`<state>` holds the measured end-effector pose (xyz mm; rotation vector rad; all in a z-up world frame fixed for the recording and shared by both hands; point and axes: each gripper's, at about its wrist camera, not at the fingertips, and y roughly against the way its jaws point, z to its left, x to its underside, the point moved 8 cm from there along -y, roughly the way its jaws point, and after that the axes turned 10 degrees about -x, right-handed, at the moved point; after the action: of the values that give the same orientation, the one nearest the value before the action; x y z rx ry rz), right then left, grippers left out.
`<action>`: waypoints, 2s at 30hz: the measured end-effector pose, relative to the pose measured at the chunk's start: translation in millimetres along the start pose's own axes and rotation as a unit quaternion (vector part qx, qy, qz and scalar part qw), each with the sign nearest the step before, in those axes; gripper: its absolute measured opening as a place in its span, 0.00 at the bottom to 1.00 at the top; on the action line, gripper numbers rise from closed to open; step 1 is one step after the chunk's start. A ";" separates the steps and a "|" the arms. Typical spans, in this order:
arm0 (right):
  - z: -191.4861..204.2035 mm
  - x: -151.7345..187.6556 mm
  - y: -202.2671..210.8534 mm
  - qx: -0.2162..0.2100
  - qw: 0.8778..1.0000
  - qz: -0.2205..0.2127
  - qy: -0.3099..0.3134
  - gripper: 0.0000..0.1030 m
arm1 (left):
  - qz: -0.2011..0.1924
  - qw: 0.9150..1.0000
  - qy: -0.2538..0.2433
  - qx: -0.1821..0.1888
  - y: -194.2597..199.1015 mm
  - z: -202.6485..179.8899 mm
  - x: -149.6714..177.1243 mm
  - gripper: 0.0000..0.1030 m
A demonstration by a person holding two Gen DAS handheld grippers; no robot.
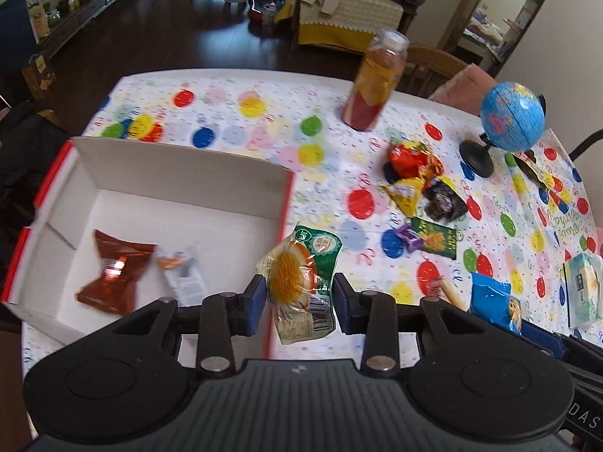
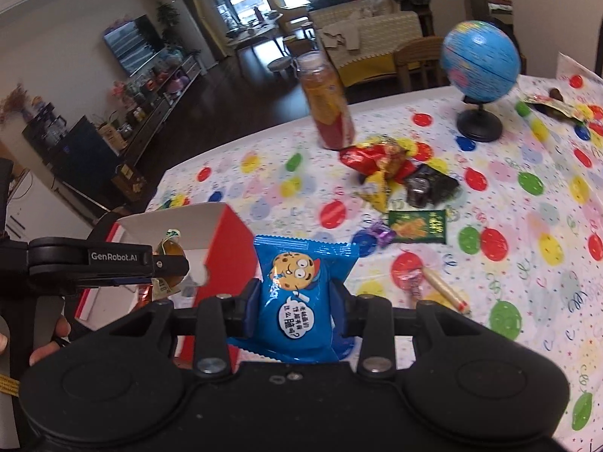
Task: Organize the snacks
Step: 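Carry the cake packet and blue cookie packet into the shoebox with both grippers, then open both grippers to release the cake and cookie packets in the box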
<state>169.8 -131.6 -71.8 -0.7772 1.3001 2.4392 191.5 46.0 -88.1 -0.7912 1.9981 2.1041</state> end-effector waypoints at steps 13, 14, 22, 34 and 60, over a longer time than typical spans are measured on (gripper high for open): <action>96.6 3.7 -49.6 -0.023 0.999 0.012 0.042 0.35 | 0.000 1.000 0.021 -0.020 6.9 106.6 -4.2 0.36; 103.2 4.6 -54.6 -0.024 0.999 0.014 0.045 0.35 | 0.000 1.000 0.021 -0.023 5.8 115.2 -5.1 0.36; 142.8 13.1 -107.4 -0.012 0.997 0.034 0.065 0.35 | 0.011 0.999 0.013 -0.045 -19.8 173.1 -13.0 0.36; 142.5 27.6 -188.2 0.043 0.993 0.074 0.078 0.35 | 0.034 0.997 -0.025 -0.067 -84.1 196.3 -31.1 0.36; 131.6 34.9 -225.1 0.071 0.986 0.126 0.088 0.42 | 0.124 0.989 -0.069 -0.041 -146.7 176.0 -46.0 0.41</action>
<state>202.9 103.0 -185.8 -0.8526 1.7132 2.4755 246.6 243.2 -200.7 -0.4107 2.0390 2.3148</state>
